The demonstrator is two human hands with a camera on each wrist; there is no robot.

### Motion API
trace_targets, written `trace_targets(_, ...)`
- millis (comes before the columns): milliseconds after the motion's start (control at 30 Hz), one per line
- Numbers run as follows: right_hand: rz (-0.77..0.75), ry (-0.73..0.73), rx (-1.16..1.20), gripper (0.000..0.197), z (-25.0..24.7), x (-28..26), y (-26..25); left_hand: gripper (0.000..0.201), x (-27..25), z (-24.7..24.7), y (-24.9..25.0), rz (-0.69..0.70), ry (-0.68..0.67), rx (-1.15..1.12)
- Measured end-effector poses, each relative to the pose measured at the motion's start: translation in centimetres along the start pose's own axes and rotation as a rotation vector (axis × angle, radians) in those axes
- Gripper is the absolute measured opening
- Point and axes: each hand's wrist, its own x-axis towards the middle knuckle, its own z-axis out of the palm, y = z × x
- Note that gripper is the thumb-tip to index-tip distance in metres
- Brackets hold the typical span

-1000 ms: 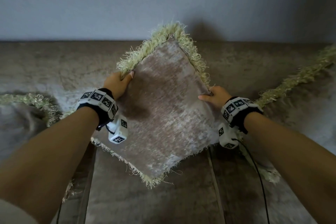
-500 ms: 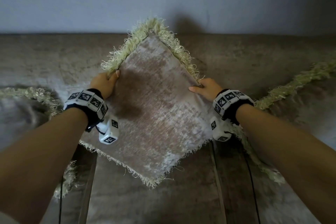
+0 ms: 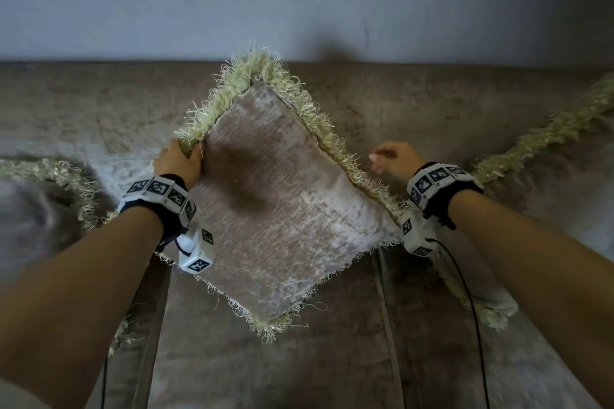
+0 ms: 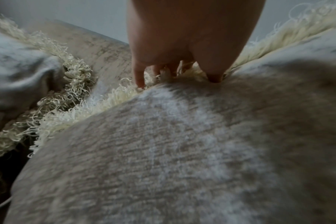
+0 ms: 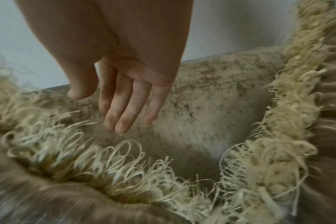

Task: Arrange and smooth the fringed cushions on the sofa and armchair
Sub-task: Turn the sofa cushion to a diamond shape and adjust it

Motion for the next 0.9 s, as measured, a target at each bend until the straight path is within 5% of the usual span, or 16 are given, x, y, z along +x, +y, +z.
trace_targets(333,-0.062,-0.036,-0.055,0.027,-2.3,-4.0,-0.8,0.053,-4.4,-2.3,2.1,0.013,-0.111,-0.003)
trace_targets(900,-0.301,-0.041,-0.067,0.023,-7.9,-17.0,-4.6,0.051,-21.4,-9.1,5.1,-0.021,0.055,-0.252)
